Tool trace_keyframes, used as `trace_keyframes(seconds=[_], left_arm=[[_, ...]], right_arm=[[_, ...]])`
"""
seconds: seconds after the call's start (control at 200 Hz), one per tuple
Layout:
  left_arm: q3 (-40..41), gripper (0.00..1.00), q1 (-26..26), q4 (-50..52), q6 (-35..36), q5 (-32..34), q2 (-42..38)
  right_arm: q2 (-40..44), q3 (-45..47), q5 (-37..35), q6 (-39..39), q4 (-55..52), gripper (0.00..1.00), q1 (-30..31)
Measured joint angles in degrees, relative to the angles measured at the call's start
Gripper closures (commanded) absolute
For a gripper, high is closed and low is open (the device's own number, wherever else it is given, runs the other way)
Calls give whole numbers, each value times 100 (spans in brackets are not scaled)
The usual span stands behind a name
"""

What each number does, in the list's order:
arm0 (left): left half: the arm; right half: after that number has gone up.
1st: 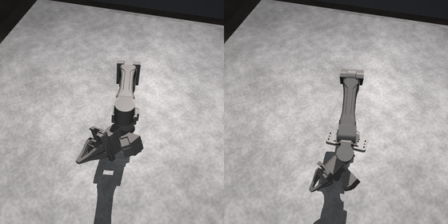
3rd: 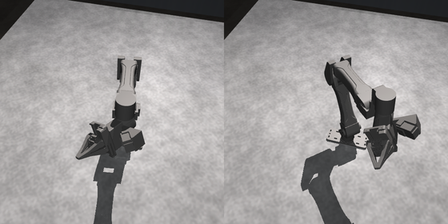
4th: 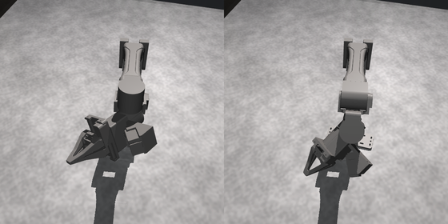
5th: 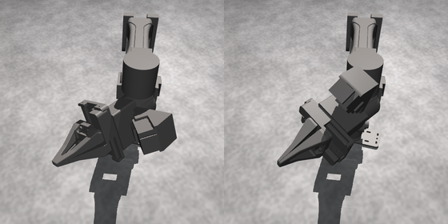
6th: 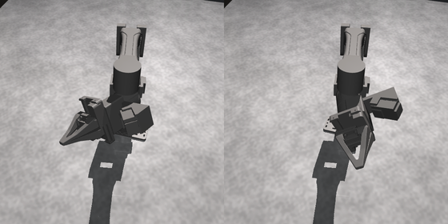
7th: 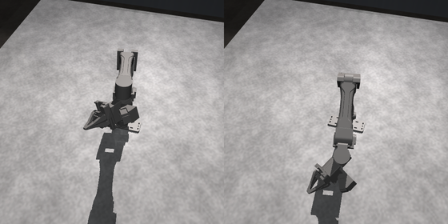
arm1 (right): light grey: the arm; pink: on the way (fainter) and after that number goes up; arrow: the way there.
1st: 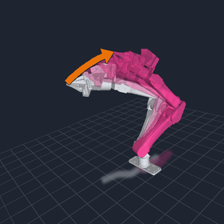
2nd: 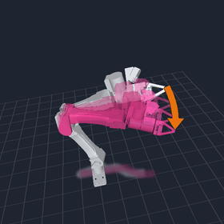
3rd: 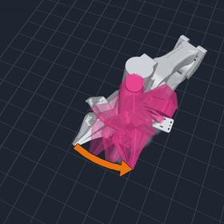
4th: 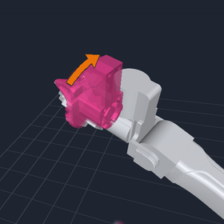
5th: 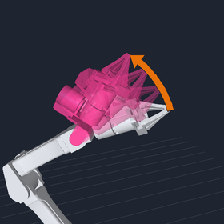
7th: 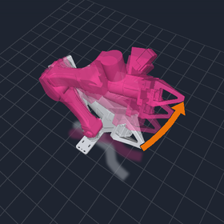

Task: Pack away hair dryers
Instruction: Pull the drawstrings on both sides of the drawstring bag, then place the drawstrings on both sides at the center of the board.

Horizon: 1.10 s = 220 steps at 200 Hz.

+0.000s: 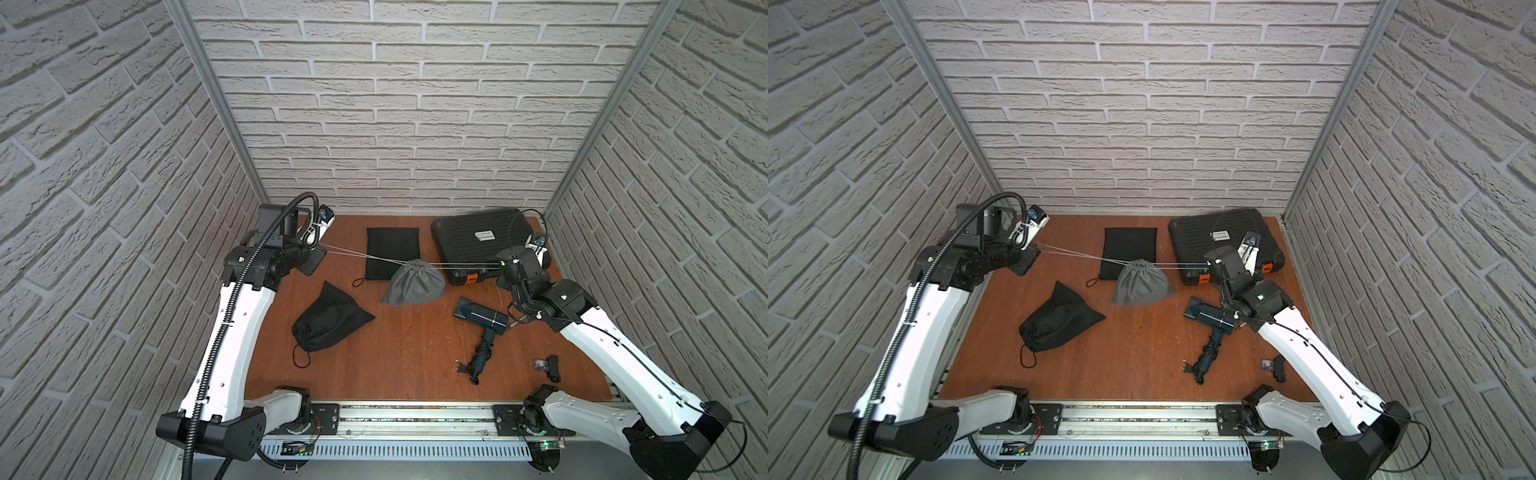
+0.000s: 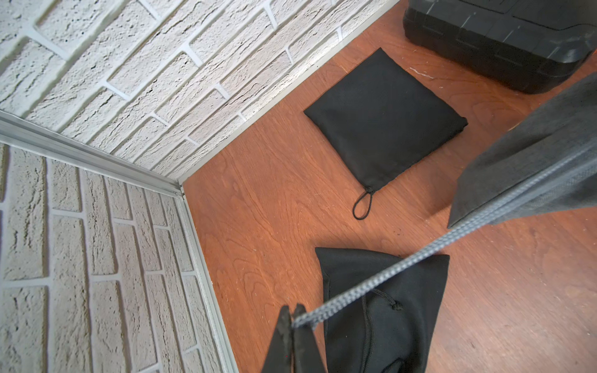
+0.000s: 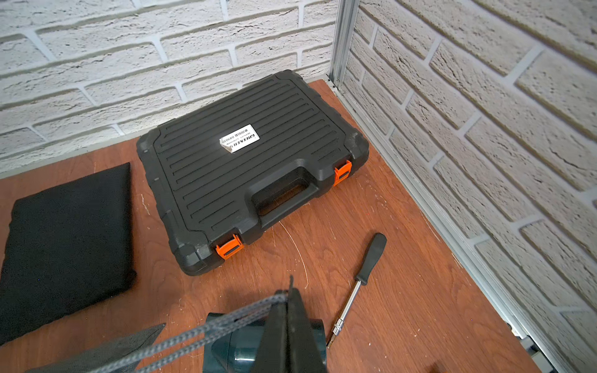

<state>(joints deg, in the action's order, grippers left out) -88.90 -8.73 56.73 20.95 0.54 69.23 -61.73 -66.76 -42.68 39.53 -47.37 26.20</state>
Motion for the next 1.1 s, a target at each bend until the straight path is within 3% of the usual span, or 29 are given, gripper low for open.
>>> trace_keyframes(seconds=[0.75, 1.1], left_arm=[[57, 100, 168, 20, 48, -304, 7], [-1360, 100, 212, 260, 153, -273, 920]], right_arm=[[195, 190, 695, -348, 136, 98, -435], [-505, -697, 1228, -557, 114, 98, -533]])
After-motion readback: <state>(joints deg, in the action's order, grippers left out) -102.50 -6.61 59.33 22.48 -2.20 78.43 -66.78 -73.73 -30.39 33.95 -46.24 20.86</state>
